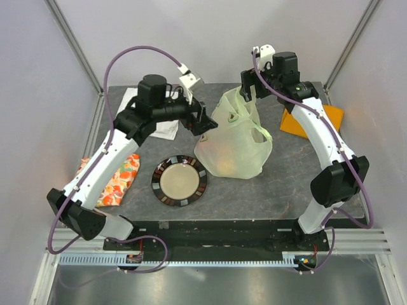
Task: Take the fake fruits out of the plastic bag
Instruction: Adjust the plastic bag at the center of the board.
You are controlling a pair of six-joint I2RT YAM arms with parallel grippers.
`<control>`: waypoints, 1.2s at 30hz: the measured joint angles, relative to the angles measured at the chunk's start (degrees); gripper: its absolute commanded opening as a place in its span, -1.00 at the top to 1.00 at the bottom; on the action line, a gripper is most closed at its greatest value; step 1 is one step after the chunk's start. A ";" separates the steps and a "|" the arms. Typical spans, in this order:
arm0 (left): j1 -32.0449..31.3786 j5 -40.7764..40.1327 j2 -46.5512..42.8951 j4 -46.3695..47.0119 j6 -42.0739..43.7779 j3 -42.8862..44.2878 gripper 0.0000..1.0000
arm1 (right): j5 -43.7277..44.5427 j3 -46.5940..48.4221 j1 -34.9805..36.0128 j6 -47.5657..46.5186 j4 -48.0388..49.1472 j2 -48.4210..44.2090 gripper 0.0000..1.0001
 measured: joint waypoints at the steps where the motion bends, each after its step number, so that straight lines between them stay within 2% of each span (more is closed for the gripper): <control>1: -1.81 -0.46 0.50 0.48 0.00 -0.24 -0.81 | -0.22 0.00 -0.15 0.31 -0.17 0.00 -0.44; 3: -4.09 -0.76 1.11 1.11 -0.04 -0.61 -0.80 | -0.02 -0.26 -0.46 0.74 -0.13 -0.33 0.02; 4: -5.35 -0.79 1.55 1.60 -0.07 -0.63 -0.80 | 0.37 -0.76 -0.66 1.68 0.02 -0.66 0.34; 6: -7.17 -0.66 2.51 2.82 -0.11 -0.63 -0.79 | 0.79 -1.55 -1.31 2.21 0.07 -1.01 0.46; 8: -9.20 -0.15 3.78 4.63 -0.11 -0.63 -0.76 | 0.46 -2.01 -2.71 4.17 0.07 -1.05 0.73; 9: -10.05 0.33 4.61 5.73 -0.11 -0.61 -0.75 | 0.15 -2.03 -3.74 5.03 0.09 -1.05 0.79; 10: -10.84 0.90 5.31 6.62 -0.11 -0.52 -0.75 | -0.37 -2.03 -4.87 5.79 0.09 -1.05 1.00; 16: -20.20 -1.38 13.77 10.64 1.25 5.33 -0.72 | -3.48 -1.95 -9.38 9.62 0.52 -0.94 1.00; 20: -27.96 -9.42 18.10 12.11 1.51 7.78 -0.73 | -6.21 -1.92 -9.66 11.54 0.63 -0.90 1.00; 24: -32.11 -18.05 20.20 12.37 4.61 8.41 -0.76 | -7.91 -1.92 -9.99 12.55 0.57 -0.90 1.00; 26: -32.76 -21.49 20.33 11.82 7.30 8.41 -0.89 | -8.31 -1.92 -10.51 13.03 0.50 -0.90 1.00; 29: -32.74 -25.09 19.87 11.39 13.44 8.33 -0.92 | -8.66 -1.92 -11.23 13.40 0.46 -0.90 1.00; 36: -31.50 -31.28 19.78 9.77 27.65 8.31 -0.82 | -9.46 -1.95 -11.72 14.64 0.70 -0.90 1.00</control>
